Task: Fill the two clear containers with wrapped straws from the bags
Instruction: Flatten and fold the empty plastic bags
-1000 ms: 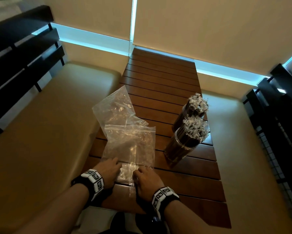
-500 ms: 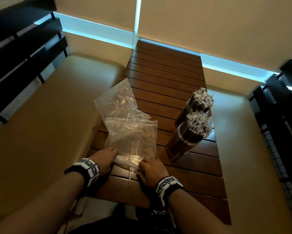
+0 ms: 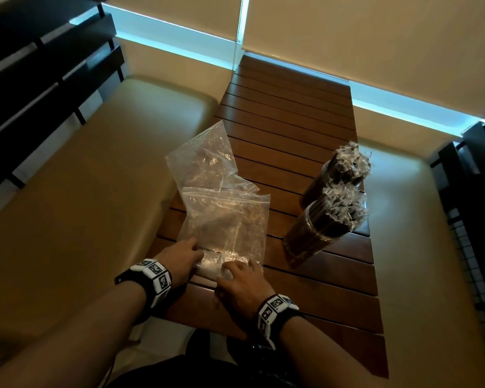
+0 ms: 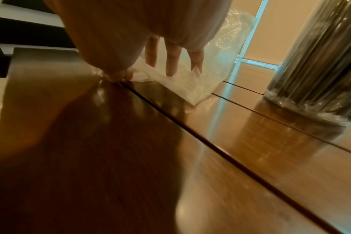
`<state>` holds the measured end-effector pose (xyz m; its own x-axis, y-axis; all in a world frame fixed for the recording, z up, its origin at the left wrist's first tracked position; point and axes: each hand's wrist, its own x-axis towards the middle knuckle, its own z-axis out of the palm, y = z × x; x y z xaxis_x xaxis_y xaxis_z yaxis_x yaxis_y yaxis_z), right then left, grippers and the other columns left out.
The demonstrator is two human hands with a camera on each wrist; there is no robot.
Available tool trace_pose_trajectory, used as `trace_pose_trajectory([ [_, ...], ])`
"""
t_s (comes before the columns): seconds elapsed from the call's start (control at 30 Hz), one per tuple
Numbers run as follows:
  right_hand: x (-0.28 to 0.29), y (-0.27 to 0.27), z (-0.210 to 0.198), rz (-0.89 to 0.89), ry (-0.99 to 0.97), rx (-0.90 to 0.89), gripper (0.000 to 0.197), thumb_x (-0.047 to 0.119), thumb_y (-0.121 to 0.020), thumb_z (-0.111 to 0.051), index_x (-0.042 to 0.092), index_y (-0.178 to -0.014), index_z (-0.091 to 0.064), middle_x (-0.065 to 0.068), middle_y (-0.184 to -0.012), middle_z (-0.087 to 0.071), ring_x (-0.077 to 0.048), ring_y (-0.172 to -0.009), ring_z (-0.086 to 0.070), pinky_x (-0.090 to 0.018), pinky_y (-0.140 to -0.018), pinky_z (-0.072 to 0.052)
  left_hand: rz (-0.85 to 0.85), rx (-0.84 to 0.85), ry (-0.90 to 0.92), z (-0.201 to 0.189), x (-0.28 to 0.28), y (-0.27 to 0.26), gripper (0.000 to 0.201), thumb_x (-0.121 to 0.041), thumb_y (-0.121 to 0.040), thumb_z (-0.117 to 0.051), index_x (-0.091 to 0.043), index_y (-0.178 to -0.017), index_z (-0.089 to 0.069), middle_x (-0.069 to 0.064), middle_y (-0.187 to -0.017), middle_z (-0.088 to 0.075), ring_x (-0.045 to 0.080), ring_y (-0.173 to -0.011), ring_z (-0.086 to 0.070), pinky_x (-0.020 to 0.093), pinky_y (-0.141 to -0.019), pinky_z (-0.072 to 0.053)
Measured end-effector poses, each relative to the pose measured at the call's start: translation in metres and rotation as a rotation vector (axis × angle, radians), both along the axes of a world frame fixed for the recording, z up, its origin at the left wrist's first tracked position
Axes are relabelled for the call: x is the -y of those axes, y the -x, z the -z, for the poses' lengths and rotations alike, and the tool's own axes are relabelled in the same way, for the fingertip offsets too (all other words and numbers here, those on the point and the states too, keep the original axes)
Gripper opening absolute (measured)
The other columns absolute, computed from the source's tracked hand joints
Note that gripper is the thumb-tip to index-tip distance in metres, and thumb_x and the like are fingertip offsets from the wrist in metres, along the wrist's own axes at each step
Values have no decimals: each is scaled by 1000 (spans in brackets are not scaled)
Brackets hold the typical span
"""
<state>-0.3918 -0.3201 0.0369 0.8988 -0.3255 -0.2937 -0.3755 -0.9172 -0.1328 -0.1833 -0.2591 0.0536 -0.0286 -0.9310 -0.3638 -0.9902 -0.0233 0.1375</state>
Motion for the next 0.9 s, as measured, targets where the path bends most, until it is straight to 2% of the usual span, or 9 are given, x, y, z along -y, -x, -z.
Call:
trace_pose_trajectory([
  [0.07,2,0,5,47,-13,51,29,49,-88,-52,26,-103,-62,-3,-117,-61,-29,-107,-58,-55,-91,-45,4,-11,-1,2,0,-2,19,-21,-96,-48,-15,-112,-58,6,-116,-45,26,-99,-54,31,-68,-37],
  [0.17,10,-5,-3,340,-155,219,18,34,-92,-53,17,-87,-59,-2,-90,-63,-24,-82,-57,-38,-70,-47,1,-21,-8,6,0,-5,14,-19,-96,-48,-14,-105,-58,5,-113,-45,25,-94,-53,32,-67,-39],
  [0.33,14,-15,-16,654,-190,222,9,19,-98,-50,18,-106,-46,-3,-102,-60,-24,-84,-58,-32,-66,-37,-96,-107,5,8,1,-8,31,-35,-99,-47,-11,-97,-67,1,-110,-49,23,-91,-59,33,-76,-45],
  [0.43,11,-17,-11,500,-122,131,18,8,-95,-48,16,-112,-47,-5,-113,-53,-30,-89,-60,-35,-64,-38,-201,-154,22,12,1,-7,30,-33,-101,-45,-13,-102,-67,0,-113,-52,22,-93,-60,30,-76,-43],
  [0.53,11,-15,-7,360,-56,50,22,9,-95,-52,9,-116,-56,-10,-120,-52,-33,-94,-61,-38,-68,-48,-315,-145,39,12,2,-4,25,-31,-100,-44,-17,-107,-63,2,-115,-54,24,-96,-60,30,-76,-42],
  [0.6,11,-12,-8,298,-16,46,21,17,-95,-52,8,-113,-60,-10,-118,-54,-32,-101,-58,-40,-75,-50,-373,-136,24,12,2,-1,20,-28,-100,-45,-17,-109,-60,2,-117,-53,26,-98,-61,32,-77,-45],
  [0.7,12,-4,-10,158,83,17,41,50,-89,-44,16,-99,-65,-5,-104,-62,-27,-98,-55,-42,-80,-45,-425,-67,2,7,1,3,19,-13,-95,-48,-16,-114,-49,7,-122,-48,29,-91,-62,38,-74,-50],
  [0.8,11,2,-8,82,169,-62,41,55,-83,-49,21,-95,-68,0,-100,-67,-27,-101,-55,-46,-85,-42,-323,-16,31,3,3,9,31,-9,-92,-49,-13,-121,-43,9,-126,-37,27,-95,-55,33,-71,-46],
  [0.9,7,1,-6,79,204,-54,23,43,-80,-65,22,-89,-70,2,-94,-69,-26,-97,-59,-45,-85,-44,-53,121,68,0,-5,11,30,-21,-84,-61,-16,-113,-60,8,-124,-44,27,-113,-47,35,-78,-48],
])
